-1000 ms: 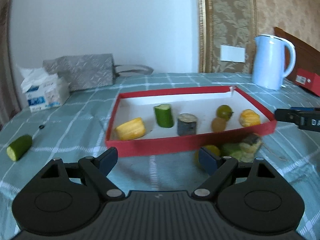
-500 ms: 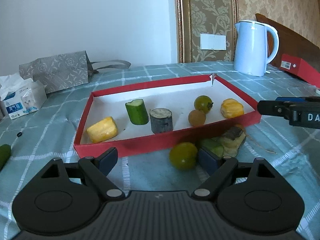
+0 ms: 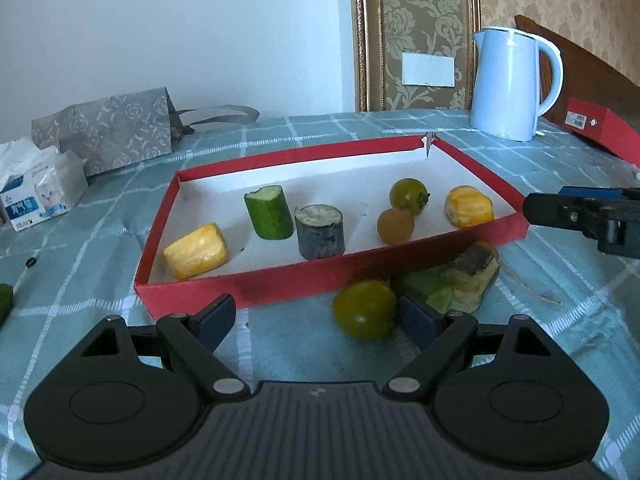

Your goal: Organize fruits

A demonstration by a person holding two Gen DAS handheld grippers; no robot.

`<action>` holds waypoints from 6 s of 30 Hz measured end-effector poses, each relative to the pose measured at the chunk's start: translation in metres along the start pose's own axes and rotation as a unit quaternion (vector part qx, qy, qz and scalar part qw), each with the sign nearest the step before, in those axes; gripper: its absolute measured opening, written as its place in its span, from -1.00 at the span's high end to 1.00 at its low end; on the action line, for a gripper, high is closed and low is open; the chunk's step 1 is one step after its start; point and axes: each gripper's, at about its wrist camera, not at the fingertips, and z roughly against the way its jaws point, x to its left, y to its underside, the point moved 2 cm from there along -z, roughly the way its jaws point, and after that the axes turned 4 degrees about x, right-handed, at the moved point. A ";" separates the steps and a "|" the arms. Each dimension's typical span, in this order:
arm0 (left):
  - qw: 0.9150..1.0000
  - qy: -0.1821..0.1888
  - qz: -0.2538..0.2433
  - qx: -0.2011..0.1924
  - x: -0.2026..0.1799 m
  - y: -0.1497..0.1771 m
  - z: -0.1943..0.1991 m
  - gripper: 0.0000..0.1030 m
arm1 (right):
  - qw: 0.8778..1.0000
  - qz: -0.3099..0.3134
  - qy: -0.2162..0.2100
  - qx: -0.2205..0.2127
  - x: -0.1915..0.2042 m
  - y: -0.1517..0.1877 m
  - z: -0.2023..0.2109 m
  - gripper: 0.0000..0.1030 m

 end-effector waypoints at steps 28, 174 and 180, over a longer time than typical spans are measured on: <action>0.999 0.041 0.002 0.022 -0.005 -0.001 -0.008 -0.06 | 1.000 -0.003 -0.003 0.006 0.001 0.001 -0.002 -0.19; 0.987 -0.073 0.136 -0.044 0.069 -0.032 -0.007 -0.72 | 0.997 0.043 -0.054 0.040 0.030 0.012 -0.014 0.36; 0.989 -0.070 0.124 -0.044 0.061 -0.016 0.012 -0.72 | 0.997 0.041 -0.045 0.037 0.028 0.012 -0.014 0.36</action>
